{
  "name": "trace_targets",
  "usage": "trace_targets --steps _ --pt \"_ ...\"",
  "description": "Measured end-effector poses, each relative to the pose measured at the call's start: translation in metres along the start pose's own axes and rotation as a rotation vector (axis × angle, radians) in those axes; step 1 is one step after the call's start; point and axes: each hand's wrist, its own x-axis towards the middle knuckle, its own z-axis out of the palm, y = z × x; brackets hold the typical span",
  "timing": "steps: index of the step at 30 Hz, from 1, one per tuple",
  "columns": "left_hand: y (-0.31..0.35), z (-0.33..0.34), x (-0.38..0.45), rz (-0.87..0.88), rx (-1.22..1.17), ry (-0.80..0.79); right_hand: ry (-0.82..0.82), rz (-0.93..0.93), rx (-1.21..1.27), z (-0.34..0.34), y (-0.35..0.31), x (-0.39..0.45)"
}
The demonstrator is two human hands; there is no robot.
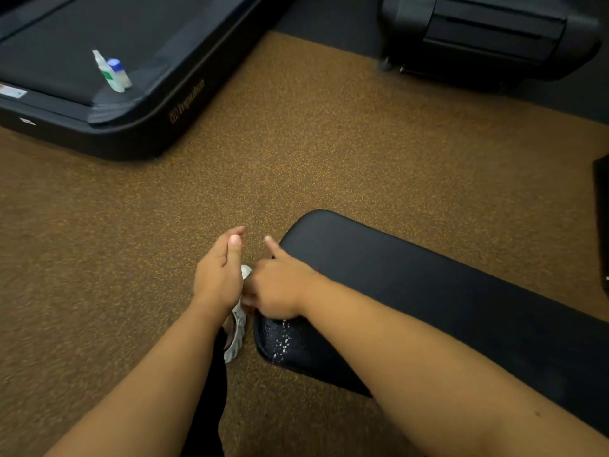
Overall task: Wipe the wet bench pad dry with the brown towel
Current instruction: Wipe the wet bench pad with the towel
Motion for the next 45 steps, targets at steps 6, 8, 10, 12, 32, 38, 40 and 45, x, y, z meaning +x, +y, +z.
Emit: trace_targets --steps 6,8,10,12,32,38,40,45 --pt "-0.005 -0.009 0.002 -0.029 -0.015 0.010 0.228 0.479 0.174 -0.011 0.052 -0.003" --pt "-0.006 -0.007 0.001 -0.042 -0.025 0.003 0.196 0.438 0.178 -0.010 0.041 -0.008" --pt "-0.005 -0.001 0.000 -0.046 -0.036 -0.013 0.154 0.254 0.174 -0.002 0.019 -0.019" --pt "-0.005 0.004 -0.001 -0.045 -0.036 -0.037 0.112 0.067 0.207 0.009 0.000 -0.039" --pt "-0.001 0.011 -0.016 -0.077 -0.009 -0.113 0.205 0.435 0.164 0.014 0.011 -0.096" --pt "0.005 0.017 -0.017 -0.144 0.092 -0.270 0.177 0.063 0.216 0.035 -0.029 -0.126" --pt "0.005 0.015 -0.014 -0.159 0.076 -0.290 0.233 0.117 0.241 0.037 -0.013 -0.138" --pt "-0.001 0.015 -0.011 -0.227 -0.049 -0.272 0.189 0.411 0.177 0.015 -0.001 -0.101"
